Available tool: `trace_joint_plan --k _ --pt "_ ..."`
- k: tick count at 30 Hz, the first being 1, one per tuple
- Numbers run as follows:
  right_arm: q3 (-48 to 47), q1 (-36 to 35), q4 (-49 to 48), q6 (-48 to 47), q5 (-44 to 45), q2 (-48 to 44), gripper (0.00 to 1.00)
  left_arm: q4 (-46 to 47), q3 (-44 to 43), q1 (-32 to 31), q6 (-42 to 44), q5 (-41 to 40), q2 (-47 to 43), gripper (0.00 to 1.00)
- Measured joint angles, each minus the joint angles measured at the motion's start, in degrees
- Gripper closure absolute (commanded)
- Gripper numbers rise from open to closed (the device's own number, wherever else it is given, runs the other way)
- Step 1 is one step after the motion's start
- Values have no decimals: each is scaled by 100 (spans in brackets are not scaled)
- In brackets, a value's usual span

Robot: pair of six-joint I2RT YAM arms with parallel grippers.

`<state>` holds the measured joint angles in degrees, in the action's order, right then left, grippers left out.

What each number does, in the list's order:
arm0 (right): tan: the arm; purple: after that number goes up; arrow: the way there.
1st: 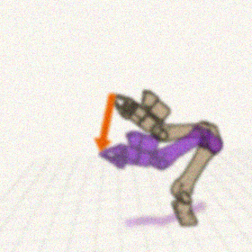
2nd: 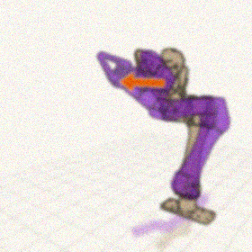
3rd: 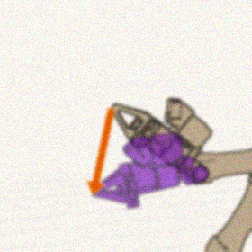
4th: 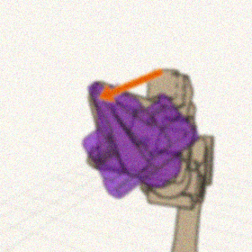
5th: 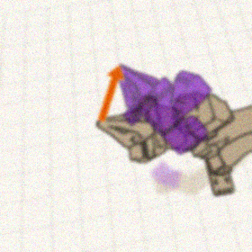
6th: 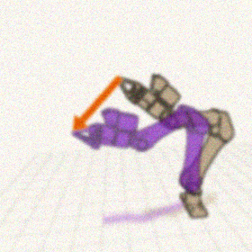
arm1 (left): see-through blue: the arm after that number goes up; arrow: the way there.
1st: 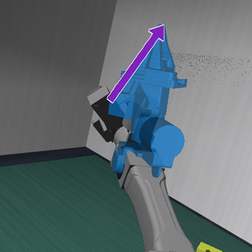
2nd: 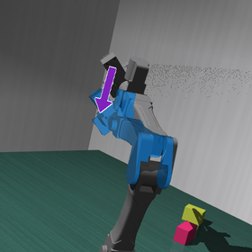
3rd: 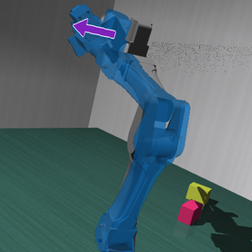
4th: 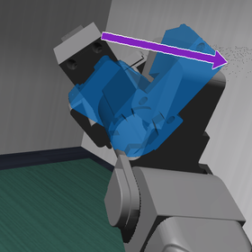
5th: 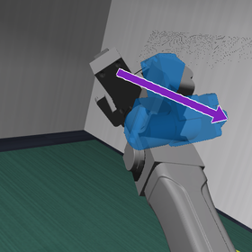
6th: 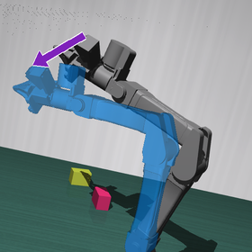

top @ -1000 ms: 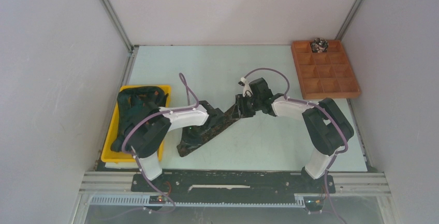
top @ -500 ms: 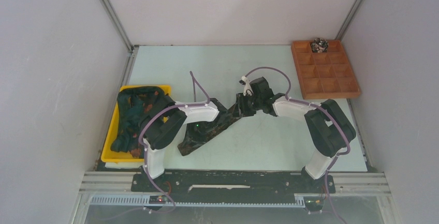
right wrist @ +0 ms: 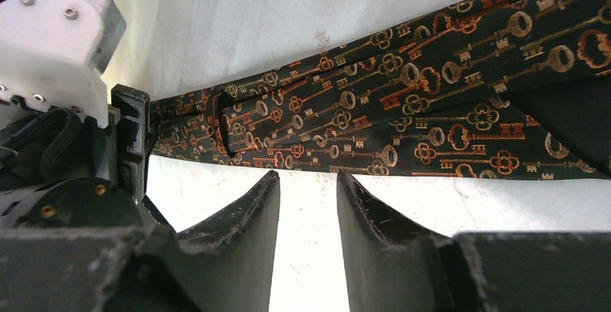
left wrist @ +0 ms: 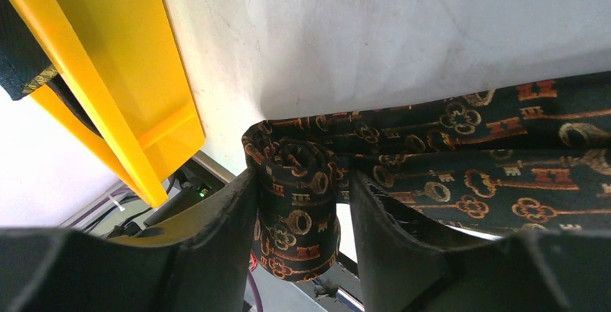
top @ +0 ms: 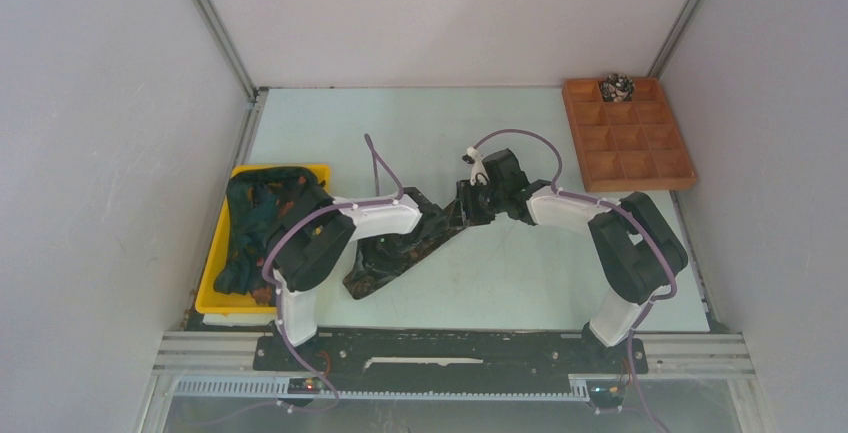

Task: Roll the ties
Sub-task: Roll the tie at the center of the board.

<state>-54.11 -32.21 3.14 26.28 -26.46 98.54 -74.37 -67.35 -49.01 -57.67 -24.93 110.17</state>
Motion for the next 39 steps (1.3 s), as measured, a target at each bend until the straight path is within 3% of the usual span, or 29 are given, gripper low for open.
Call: trace_joint_plan --k 6,19,24,29,33,39 --pt "0 -9 7 0 7 0 62 184 -46 -4 -44 7 -372 29" --pt "2 -81 70 -52 149 -98 62 286 -59 -103 -118 -157 -1506 25" --pt "11 -354 13 -105 238 -197 63 308 153 -111 -227 -621 -2592 23" --pt "192 -890 -339 -39 310 -247 63 391 807 -111 -249 -992 -3834 1" --pt "245 -1311 -483 94 459 -385 62 828 1646 -92 -223 -1217 -5077 0" --pt "70 -1711 -584 389 505 -476 63 1539 2527 358 -28 -881 -6568 2"
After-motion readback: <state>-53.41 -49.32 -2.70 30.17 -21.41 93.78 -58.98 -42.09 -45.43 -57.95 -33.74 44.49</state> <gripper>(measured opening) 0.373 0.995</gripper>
